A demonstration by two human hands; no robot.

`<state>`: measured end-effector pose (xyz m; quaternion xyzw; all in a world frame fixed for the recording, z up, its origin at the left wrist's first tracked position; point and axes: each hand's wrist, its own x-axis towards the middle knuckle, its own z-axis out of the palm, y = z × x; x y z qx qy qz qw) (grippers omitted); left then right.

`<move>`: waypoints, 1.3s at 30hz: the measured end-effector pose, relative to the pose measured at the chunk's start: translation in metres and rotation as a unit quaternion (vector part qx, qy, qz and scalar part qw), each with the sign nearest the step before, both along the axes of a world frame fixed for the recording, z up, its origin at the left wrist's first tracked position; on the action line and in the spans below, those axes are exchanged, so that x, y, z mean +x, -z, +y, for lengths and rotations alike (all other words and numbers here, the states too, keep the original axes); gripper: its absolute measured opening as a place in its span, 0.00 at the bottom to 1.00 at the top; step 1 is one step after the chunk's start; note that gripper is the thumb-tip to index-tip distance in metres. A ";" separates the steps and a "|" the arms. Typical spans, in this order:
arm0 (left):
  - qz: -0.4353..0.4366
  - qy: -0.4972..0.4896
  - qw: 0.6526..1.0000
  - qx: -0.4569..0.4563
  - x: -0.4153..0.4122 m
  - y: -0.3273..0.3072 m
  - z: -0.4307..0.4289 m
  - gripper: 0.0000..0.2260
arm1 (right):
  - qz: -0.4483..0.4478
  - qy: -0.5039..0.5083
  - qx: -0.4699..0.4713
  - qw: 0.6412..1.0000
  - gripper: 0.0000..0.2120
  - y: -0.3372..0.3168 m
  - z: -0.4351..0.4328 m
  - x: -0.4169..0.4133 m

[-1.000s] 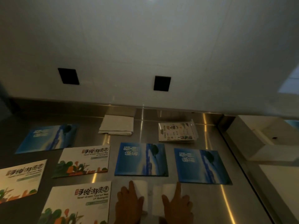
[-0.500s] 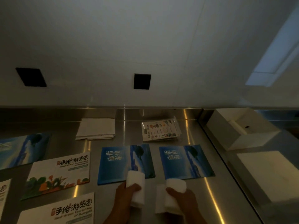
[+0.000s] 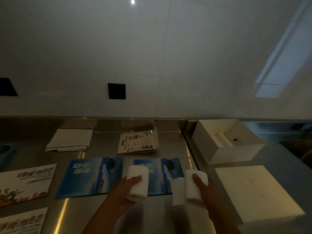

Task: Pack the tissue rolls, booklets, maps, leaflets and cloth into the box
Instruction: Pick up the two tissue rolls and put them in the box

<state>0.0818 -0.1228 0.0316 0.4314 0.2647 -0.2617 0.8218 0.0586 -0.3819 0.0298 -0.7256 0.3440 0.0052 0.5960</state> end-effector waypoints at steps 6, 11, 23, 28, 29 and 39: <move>-0.028 -0.008 1.000 -0.004 -0.008 -0.004 -0.098 0.20 | -0.024 -0.011 0.006 1.000 0.29 -0.018 -0.100 0.000; -0.036 0.006 0.999 0.001 -0.009 -0.011 -0.149 0.17 | -0.015 -0.008 0.041 0.999 0.28 -0.031 -0.153 0.002; -0.075 0.002 0.997 -0.035 0.049 -0.020 -0.221 0.12 | -0.010 0.005 0.019 1.000 0.23 -0.038 -0.219 0.044; -0.091 0.010 0.996 -0.022 0.064 -0.027 -0.247 0.18 | -0.018 0.003 0.006 1.000 0.20 -0.036 -0.240 0.064; -0.094 0.006 0.995 -0.018 0.068 -0.029 -0.254 0.18 | -0.020 -0.002 0.001 1.000 0.20 -0.035 -0.246 0.070; -0.108 -0.079 0.990 0.029 0.097 -0.039 -0.365 0.13 | -0.029 -0.105 0.007 0.994 0.18 -0.045 -0.338 0.139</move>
